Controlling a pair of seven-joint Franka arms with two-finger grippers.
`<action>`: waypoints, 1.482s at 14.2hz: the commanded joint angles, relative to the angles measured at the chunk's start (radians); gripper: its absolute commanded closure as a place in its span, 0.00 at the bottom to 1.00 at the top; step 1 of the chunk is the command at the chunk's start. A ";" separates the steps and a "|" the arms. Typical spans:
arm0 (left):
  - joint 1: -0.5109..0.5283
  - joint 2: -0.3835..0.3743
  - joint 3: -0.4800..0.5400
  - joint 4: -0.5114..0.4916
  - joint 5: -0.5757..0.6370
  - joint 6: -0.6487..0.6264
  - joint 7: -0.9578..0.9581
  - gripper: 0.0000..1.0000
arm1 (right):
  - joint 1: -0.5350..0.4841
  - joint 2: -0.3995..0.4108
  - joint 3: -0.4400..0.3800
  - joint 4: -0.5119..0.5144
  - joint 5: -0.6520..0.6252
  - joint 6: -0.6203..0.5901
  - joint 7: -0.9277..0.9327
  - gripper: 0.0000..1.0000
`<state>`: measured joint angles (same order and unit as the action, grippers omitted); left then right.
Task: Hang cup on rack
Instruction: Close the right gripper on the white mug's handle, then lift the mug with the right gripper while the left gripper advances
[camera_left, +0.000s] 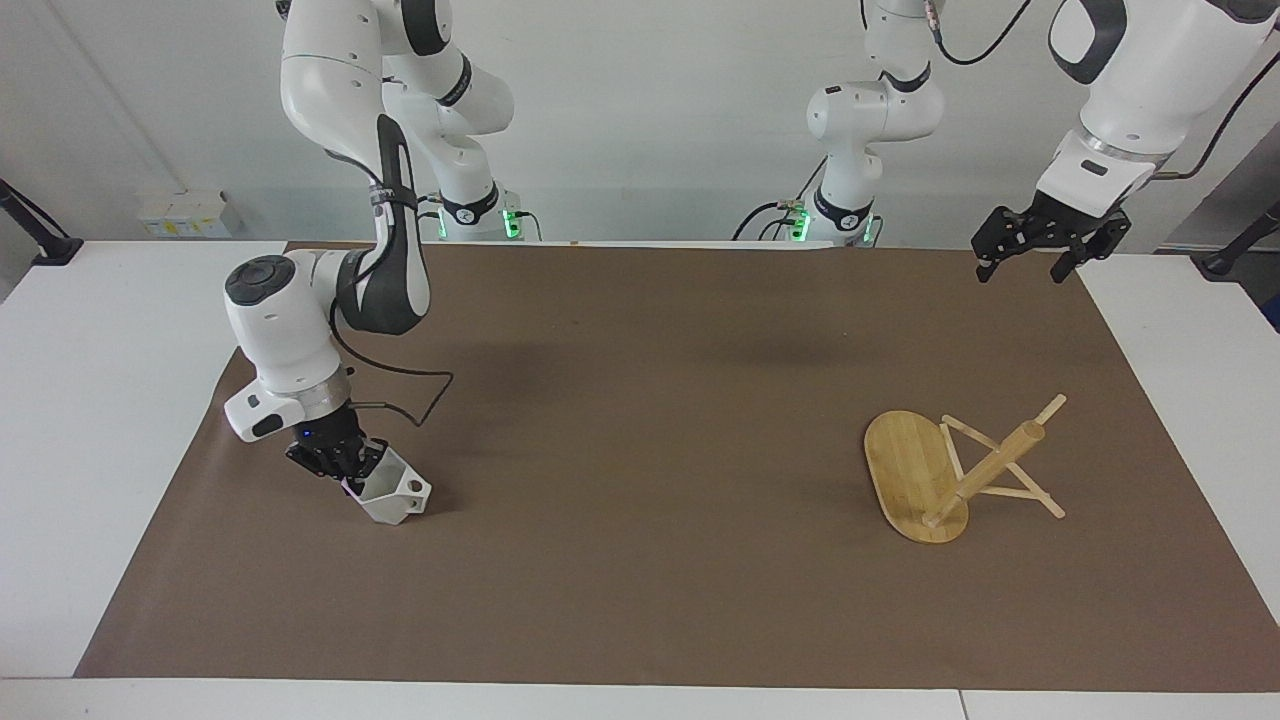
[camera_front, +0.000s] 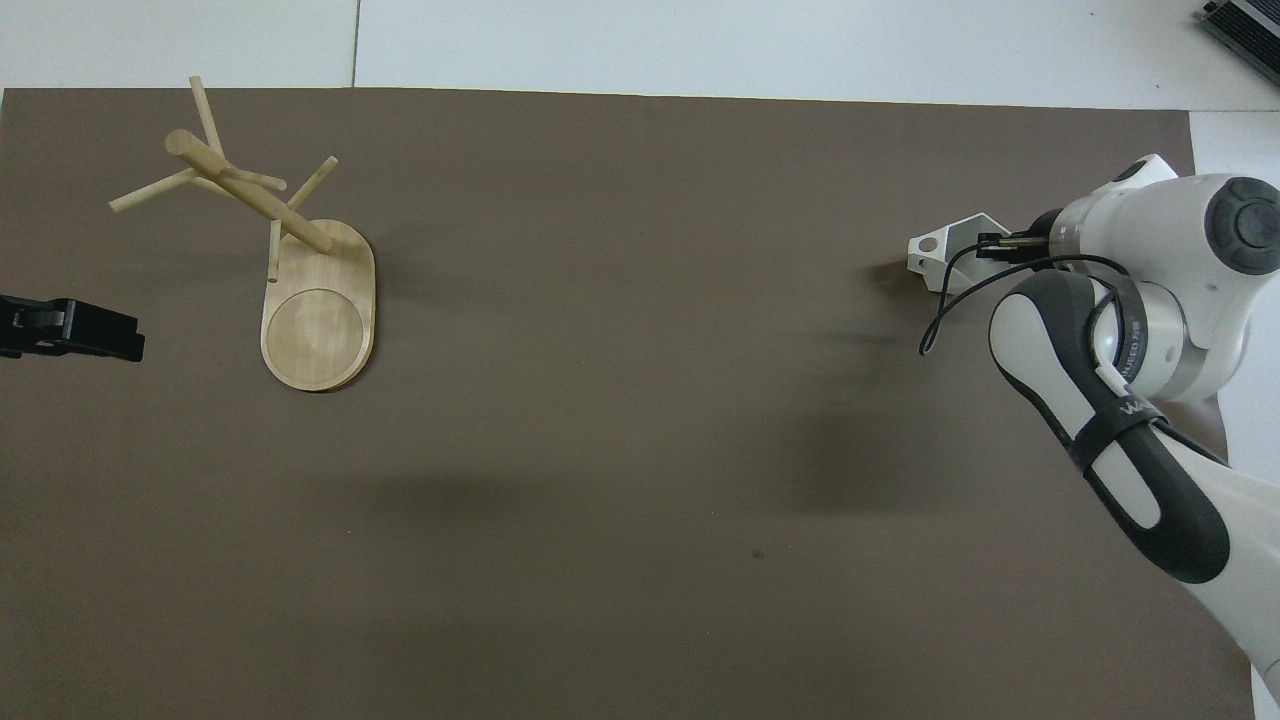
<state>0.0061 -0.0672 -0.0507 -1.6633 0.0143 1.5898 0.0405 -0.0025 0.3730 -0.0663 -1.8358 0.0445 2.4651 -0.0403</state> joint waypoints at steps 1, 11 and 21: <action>-0.001 -0.014 0.005 -0.013 -0.010 -0.011 0.012 0.00 | -0.005 -0.009 0.003 0.009 0.000 -0.021 0.011 1.00; -0.001 -0.014 0.006 -0.013 -0.010 -0.011 0.012 0.00 | -0.005 -0.106 0.026 0.257 0.078 -0.492 0.011 1.00; 0.008 -0.014 0.006 -0.013 -0.010 -0.001 0.019 0.00 | -0.008 -0.166 0.043 0.476 0.167 -0.932 0.002 1.00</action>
<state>0.0065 -0.0672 -0.0504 -1.6633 0.0143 1.5898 0.0413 -0.0022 0.2036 -0.0273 -1.4181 0.1612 1.6055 -0.0364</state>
